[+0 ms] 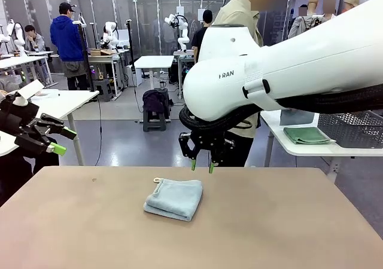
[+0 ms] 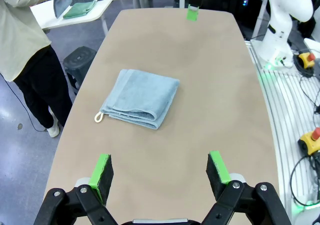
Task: Fold the towels and place them in the basket.
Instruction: Place the folded Towel with hook on the right side of the table.
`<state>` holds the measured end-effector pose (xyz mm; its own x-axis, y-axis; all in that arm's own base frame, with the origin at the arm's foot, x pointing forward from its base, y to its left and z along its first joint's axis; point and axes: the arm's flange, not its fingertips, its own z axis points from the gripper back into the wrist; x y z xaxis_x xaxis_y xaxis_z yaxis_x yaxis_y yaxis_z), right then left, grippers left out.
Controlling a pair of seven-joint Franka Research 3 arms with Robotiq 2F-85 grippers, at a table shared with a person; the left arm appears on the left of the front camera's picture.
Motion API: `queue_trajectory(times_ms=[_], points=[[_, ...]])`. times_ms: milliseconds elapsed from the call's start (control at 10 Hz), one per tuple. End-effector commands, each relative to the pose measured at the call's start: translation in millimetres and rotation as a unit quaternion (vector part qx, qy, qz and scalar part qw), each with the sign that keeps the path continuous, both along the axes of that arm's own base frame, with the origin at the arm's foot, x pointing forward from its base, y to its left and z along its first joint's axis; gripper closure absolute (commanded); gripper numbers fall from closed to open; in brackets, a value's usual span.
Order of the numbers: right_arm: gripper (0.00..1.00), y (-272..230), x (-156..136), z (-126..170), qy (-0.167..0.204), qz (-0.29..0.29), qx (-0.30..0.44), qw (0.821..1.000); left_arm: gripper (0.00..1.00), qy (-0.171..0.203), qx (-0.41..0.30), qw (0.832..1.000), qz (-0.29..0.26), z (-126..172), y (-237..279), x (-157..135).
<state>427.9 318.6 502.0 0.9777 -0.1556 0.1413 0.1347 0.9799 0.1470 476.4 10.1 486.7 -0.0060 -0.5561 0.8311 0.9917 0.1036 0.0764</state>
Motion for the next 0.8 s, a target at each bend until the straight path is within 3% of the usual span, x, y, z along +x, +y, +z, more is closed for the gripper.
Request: queue_trajectory(times_ms=[0,300,700], points=[[0.53,9,9,-24,-0.017,-0.02,0.034,0.999,0.05,-0.006,-0.001,1.0,-0.004,0,0,0],[0.53,18,27,-68,-0.052,-0.066,0.084,0.993,0.05,-0.006,-0.001,1.0,-0.004,0,0,0],[0.53,0,38,-121,-0.036,-0.113,0.115,0.986,0.05,-0.006,-0.001,1.0,-0.004,0,0,0]])
